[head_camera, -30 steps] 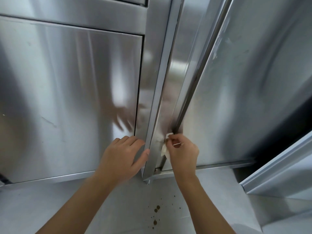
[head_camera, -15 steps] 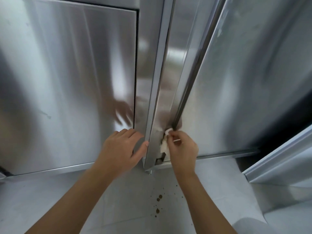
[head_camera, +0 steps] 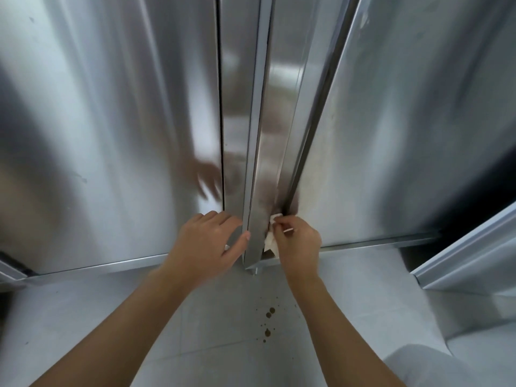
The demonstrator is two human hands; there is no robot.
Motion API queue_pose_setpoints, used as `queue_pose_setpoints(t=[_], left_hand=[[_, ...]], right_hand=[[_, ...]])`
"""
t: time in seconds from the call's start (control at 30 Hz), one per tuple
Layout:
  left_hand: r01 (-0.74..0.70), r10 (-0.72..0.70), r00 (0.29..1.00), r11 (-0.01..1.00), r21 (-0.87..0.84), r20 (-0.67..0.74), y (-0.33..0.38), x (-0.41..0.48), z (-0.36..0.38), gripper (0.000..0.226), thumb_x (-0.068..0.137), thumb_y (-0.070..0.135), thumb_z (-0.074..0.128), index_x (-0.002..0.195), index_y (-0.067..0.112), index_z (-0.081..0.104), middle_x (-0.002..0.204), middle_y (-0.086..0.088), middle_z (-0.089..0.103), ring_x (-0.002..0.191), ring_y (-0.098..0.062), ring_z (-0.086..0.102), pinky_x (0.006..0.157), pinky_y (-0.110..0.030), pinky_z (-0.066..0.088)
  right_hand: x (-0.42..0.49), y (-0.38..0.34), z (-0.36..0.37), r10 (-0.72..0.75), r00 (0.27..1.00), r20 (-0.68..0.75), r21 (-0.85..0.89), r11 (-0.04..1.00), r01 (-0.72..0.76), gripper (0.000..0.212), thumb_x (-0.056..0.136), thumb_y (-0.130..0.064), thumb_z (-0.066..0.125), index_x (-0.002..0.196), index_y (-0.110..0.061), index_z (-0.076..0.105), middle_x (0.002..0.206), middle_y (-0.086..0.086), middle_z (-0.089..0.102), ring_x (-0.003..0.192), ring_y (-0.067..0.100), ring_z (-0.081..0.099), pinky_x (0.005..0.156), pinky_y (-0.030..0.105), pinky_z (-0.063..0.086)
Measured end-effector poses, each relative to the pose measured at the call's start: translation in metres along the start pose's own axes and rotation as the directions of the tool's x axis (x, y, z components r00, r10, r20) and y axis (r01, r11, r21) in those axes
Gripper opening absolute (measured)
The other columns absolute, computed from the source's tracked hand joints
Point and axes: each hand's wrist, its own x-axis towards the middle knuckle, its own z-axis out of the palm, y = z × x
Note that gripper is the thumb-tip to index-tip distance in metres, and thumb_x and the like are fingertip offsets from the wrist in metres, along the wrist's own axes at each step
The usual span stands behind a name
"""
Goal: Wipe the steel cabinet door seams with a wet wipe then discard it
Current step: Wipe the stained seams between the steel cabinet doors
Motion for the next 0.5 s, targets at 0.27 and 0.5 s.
queue_pose_setpoints(t=[0.27,0.5], left_hand=[[0.032,-0.035,0.990,0.999,0.018,0.136,-0.004,-0.015,0.016,0.049,0.100,0.050,0.037,0.101,0.015,0.072,0.089,-0.001,0.071,0.075,-0.025,0.066,0.067,-0.036,0.053],[0.016,-0.022,0.971,1.000,0.027,0.239,0.000,-0.025,0.027,0.051,0.101,0.052,0.030,0.106,0.021,0.070,0.094,0.003,0.071,0.083,-0.021,0.066,0.071,-0.035,0.050]], right_hand=[[-0.037,0.057,0.003,0.211,0.949,0.235,-0.029,0.977,-0.211,0.012,0.086,-0.015,0.066,0.089,-0.025,0.071,0.083,-0.009,0.067,0.072,0.010,0.062,0.068,0.022,0.049],[-0.041,0.068,0.022,0.298,0.912,0.283,0.076,0.940,-0.331,0.017,0.089,-0.021,0.069,0.104,-0.024,0.077,0.095,-0.003,0.074,0.080,0.011,0.067,0.073,0.017,0.051]])
